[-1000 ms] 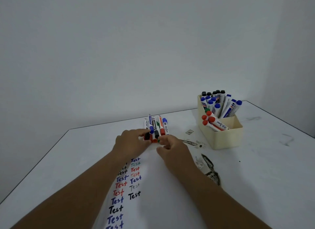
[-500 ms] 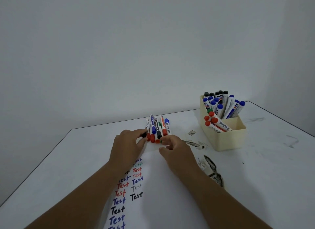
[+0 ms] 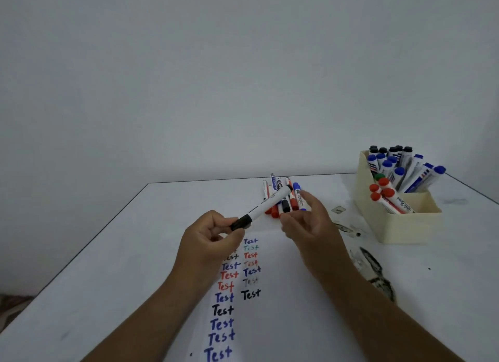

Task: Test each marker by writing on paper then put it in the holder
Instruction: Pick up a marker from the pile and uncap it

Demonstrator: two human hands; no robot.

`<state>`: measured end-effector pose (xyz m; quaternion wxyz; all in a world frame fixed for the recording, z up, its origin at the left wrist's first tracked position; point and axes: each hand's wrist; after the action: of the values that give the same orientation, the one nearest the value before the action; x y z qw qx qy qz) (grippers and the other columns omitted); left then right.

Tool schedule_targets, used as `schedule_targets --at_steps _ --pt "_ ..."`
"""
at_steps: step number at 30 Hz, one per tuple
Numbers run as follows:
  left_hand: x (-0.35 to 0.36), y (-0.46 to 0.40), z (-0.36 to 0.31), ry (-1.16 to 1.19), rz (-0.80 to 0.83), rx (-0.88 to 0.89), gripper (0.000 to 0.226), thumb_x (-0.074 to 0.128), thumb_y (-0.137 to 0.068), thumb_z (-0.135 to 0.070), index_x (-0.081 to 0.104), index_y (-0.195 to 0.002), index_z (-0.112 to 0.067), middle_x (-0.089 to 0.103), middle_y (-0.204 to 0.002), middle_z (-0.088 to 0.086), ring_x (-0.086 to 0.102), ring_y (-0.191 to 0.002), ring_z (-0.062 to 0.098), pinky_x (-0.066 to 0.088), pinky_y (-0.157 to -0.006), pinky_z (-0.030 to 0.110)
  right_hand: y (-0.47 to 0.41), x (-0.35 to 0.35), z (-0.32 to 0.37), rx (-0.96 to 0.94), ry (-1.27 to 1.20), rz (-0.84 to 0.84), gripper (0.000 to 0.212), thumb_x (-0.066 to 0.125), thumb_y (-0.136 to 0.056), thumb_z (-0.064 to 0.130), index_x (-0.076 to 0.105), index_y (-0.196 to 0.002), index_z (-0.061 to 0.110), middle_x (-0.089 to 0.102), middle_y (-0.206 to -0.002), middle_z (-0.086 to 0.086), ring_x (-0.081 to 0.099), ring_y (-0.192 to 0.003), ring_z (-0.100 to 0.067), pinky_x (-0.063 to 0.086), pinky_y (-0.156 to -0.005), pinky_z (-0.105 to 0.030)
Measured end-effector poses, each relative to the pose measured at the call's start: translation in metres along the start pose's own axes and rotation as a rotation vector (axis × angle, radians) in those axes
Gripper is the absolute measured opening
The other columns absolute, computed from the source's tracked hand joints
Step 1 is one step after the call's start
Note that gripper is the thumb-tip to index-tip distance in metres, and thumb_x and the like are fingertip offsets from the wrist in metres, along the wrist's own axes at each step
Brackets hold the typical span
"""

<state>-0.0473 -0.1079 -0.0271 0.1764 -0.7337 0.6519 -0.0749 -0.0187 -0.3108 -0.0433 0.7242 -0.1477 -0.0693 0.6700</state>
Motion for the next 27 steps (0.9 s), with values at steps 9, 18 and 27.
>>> schedule_targets --at_steps 9,18,27 --pt "-0.004 0.008 -0.003 -0.378 0.217 0.049 0.02 0.073 -0.089 -0.023 0.063 -0.099 -0.037 0.072 -0.091 -0.016 0.063 -0.073 0.009 0.05 -0.061 0.019 0.01 0.0 0.021 0.001 -0.272 0.061 0.037 0.069 -0.082 0.019 0.059 -0.116 0.009 0.076 -0.087 -0.013 0.074 -0.074 -0.032 0.064 -0.073 -0.045" --pt "0.0 0.006 0.001 -0.615 0.354 0.268 0.026 0.042 -0.103 -0.046 0.061 -0.117 -0.034 0.064 -0.09 -0.013 0.057 -0.089 0.007 0.045 -0.073 0.02 0.023 0.011 0.037 -0.105 -0.191 0.127 0.032 0.074 -0.07 0.018 0.059 -0.097 0.008 0.077 -0.085 -0.009 0.076 -0.077 -0.027 0.061 -0.068 -0.029" --pt "-0.003 0.003 -0.002 -0.674 0.33 0.349 0.027 0.032 -0.101 -0.054 0.053 -0.104 -0.036 0.055 -0.069 -0.013 0.056 -0.069 0.01 0.041 -0.058 0.016 0.028 0.015 0.044 -0.109 -0.156 0.052 0.03 0.074 -0.071 0.025 0.064 -0.095 0.011 0.075 -0.078 -0.004 0.074 -0.068 -0.022 0.059 -0.062 -0.023"
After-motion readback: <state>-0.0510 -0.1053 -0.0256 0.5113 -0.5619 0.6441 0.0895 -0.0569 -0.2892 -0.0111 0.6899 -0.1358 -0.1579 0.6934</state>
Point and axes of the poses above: each hand's wrist, its own y-axis away from the middle knuckle, its own x-axis out of the palm, z = x × y
